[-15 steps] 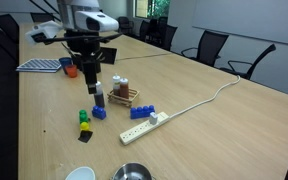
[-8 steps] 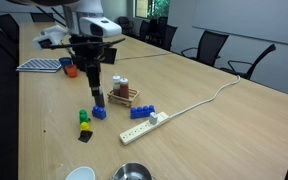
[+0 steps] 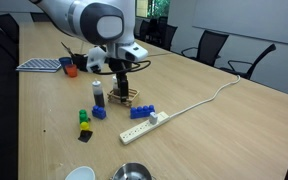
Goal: Move the blue three piece Lego forward
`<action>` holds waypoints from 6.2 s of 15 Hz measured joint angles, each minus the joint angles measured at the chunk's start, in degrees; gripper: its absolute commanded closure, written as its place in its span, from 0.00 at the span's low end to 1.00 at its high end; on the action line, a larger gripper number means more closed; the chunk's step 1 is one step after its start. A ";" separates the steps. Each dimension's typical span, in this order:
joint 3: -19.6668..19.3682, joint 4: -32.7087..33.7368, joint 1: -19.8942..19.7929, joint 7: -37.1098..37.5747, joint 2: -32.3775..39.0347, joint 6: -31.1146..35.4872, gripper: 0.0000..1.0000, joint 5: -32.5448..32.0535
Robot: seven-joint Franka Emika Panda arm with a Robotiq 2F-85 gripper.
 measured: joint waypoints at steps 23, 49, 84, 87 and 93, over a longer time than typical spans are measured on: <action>-6.03 45.02 4.31 0.54 36.63 -19.72 0.00 0.27; -4.06 55.28 2.25 -16.91 33.25 -34.42 0.90 4.80; 0.76 -26.43 3.28 -32.66 -3.67 1.55 0.13 -0.04; 0.45 -27.13 3.24 -30.88 -5.89 1.83 0.18 -0.26; 0.45 -27.99 3.24 -30.48 -6.71 2.15 0.13 -0.26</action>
